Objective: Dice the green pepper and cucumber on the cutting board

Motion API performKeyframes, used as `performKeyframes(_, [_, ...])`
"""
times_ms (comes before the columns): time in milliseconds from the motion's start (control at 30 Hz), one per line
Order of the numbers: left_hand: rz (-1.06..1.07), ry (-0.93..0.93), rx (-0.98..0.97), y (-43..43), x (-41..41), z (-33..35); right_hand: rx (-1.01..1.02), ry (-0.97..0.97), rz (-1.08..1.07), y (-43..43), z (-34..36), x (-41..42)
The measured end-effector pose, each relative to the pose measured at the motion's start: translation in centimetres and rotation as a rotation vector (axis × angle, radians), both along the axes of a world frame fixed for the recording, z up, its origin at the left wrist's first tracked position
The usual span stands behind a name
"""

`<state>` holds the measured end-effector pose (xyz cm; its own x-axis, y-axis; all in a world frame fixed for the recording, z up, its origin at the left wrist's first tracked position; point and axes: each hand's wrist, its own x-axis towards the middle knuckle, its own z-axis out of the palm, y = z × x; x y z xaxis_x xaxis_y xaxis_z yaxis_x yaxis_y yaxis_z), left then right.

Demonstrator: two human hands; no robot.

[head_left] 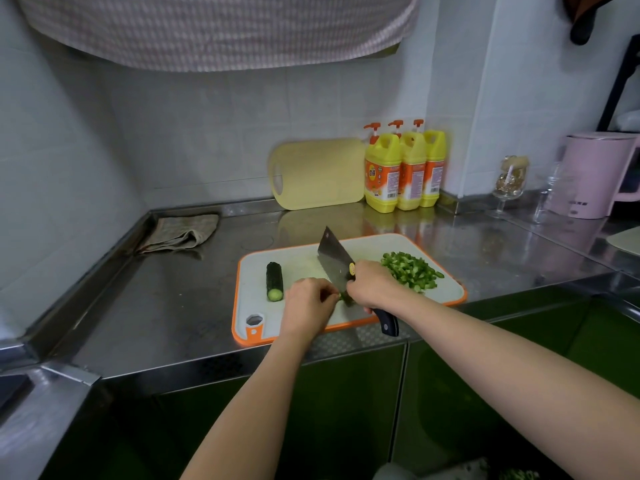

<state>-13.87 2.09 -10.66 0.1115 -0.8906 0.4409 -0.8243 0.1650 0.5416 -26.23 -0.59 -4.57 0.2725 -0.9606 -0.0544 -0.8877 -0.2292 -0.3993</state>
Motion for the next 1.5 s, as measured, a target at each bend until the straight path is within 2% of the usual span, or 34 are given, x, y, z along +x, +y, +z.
performKeyframes(167, [0.043,0.019,-0.001,0.0,-0.1,0.0,0.025,-0.169,-0.029,-0.5,0.0,-1.4])
performKeyframes(433, [0.099,-0.044,-0.047,-0.4,-0.2,-0.5,0.108,-0.086,0.052,0.9,0.9,-1.1])
performKeyframes(567, [0.094,-0.053,-0.044,-0.6,-0.1,-0.6,0.108,0.017,0.047,1.1,1.2,-0.7])
performKeyframes(733, [0.085,-0.036,-0.031,-0.7,0.0,-0.5,0.124,-0.054,0.039,0.4,0.5,-0.9])
performKeyframes(1000, [0.072,-0.037,-0.001,-0.4,0.0,-0.4,0.093,0.011,-0.005,0.1,1.3,-1.8])
performKeyframes(1200, [0.088,0.003,-0.058,-0.5,0.1,-0.5,0.064,-0.160,-0.050,-0.6,1.1,-3.6])
performKeyframes(1500, [0.087,-0.132,-0.053,-0.8,-0.2,-0.8,0.079,-0.047,-0.025,-0.4,1.3,-3.1])
